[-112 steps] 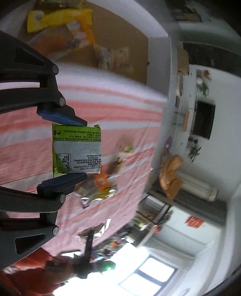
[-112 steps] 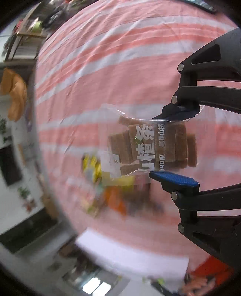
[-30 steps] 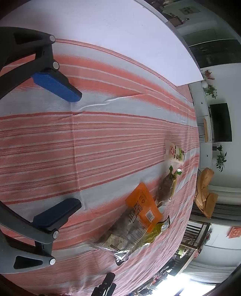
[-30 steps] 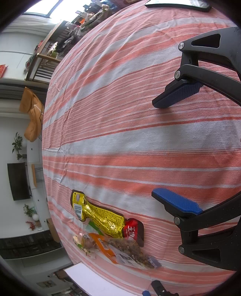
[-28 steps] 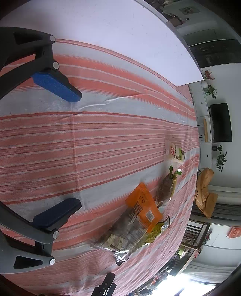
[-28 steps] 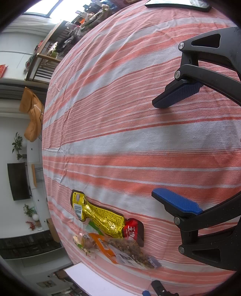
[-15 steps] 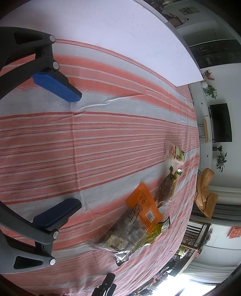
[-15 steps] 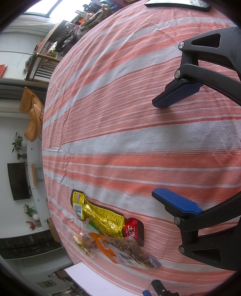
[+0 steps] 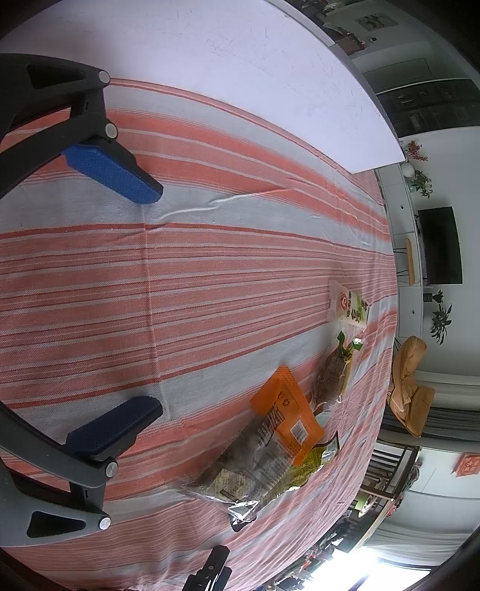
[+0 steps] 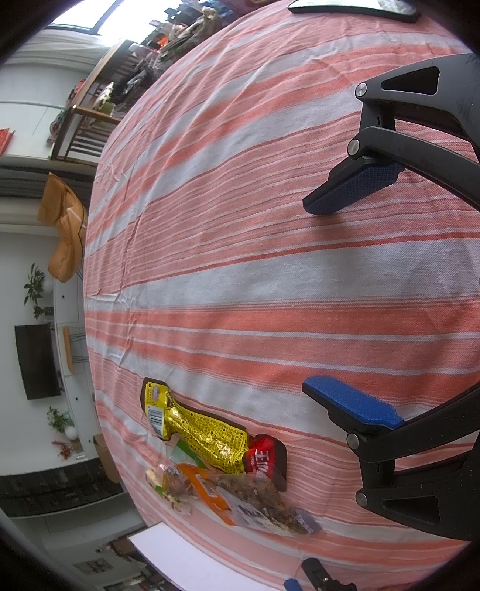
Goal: Organize snacks
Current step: 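Return both tools above the remaining snacks on the table, then grasp the orange-labelled jerky bag with the left tool while the right tool grasps the yellow spicy-strip packet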
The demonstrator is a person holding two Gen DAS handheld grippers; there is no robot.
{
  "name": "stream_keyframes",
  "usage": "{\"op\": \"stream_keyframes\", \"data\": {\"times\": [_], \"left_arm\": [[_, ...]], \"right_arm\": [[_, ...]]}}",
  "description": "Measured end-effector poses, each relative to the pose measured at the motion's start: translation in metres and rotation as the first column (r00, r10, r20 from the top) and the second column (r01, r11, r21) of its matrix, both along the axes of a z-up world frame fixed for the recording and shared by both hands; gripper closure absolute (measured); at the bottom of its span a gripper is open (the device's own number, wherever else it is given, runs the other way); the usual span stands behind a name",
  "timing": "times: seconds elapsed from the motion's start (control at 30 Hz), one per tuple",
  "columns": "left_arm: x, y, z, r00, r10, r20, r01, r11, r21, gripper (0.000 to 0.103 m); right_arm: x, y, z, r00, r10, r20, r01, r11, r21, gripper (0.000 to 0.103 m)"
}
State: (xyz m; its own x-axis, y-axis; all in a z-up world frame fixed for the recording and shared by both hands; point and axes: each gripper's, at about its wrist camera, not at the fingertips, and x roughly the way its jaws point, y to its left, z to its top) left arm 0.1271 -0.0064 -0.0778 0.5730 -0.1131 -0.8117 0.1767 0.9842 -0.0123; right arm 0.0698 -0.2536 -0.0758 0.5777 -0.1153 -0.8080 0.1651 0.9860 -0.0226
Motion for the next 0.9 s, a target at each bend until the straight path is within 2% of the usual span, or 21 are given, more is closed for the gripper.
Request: {"op": "stream_keyframes", "data": {"times": [0.13, 0.2, 0.27, 0.3, 0.37, 0.4, 0.47, 0.57, 0.7, 0.8, 0.9], "left_arm": [[0.001, 0.001, 0.001, 1.000, -0.008, -0.020, 0.008, 1.000, 0.003, 0.000], [0.003, 0.002, 0.004, 0.997, 0.018, -0.080, -0.019, 1.000, -0.011, 0.000], [0.004, 0.001, 0.012, 0.994, 0.016, -0.105, -0.027, 0.994, -0.107, 0.001], [0.003, -0.002, 0.021, 0.995, 0.008, -0.101, -0.026, 0.983, -0.181, 0.001], [0.008, -0.018, 0.038, 0.996, -0.002, -0.093, -0.020, 0.970, -0.242, 0.001], [0.012, -0.027, 0.043, 0.995, -0.011, -0.094, -0.012, 0.969, -0.248, 0.000], [0.025, -0.052, 0.051, 0.994, -0.016, -0.106, -0.007, 0.976, -0.216, 0.000], [0.049, -0.094, 0.053, 0.995, 0.030, -0.099, -0.040, 0.993, -0.107, 0.001], [0.078, -0.130, 0.037, 0.991, 0.067, -0.113, -0.070, 0.997, -0.021, 0.001], [0.081, -0.136, 0.019, 0.988, 0.084, -0.127, -0.077, 0.995, 0.057, 0.000], [0.066, -0.113, 0.011, 0.989, 0.088, -0.120, -0.085, 0.996, 0.029, 0.000]], "right_arm": [[0.000, 0.000, 0.000, 1.000, 0.001, 0.000, -0.001, 1.000, 0.001, 0.012], [0.000, 0.000, 0.000, 1.000, 0.001, 0.000, -0.001, 1.000, 0.001, 0.011], [0.000, 0.001, 0.000, 1.000, 0.001, 0.000, -0.001, 1.000, 0.001, 0.011], [0.000, 0.001, 0.000, 1.000, 0.001, 0.001, -0.001, 1.000, 0.002, 0.011], [0.000, 0.001, 0.000, 1.000, 0.001, 0.000, -0.001, 1.000, 0.001, 0.011], [0.000, 0.001, 0.000, 1.000, 0.001, 0.000, -0.001, 1.000, 0.001, 0.011], [0.000, 0.001, 0.000, 1.000, 0.001, 0.000, -0.001, 1.000, 0.002, 0.011], [-0.001, 0.001, 0.000, 1.000, 0.003, 0.001, -0.003, 1.000, 0.003, 0.011], [-0.001, 0.001, 0.000, 1.000, 0.003, 0.001, -0.003, 1.000, 0.004, 0.011], [0.000, 0.001, 0.000, 1.000, 0.004, 0.001, -0.004, 1.000, 0.004, 0.011], [-0.001, 0.002, 0.000, 1.000, 0.005, 0.002, -0.005, 1.000, 0.006, 0.011]]}}
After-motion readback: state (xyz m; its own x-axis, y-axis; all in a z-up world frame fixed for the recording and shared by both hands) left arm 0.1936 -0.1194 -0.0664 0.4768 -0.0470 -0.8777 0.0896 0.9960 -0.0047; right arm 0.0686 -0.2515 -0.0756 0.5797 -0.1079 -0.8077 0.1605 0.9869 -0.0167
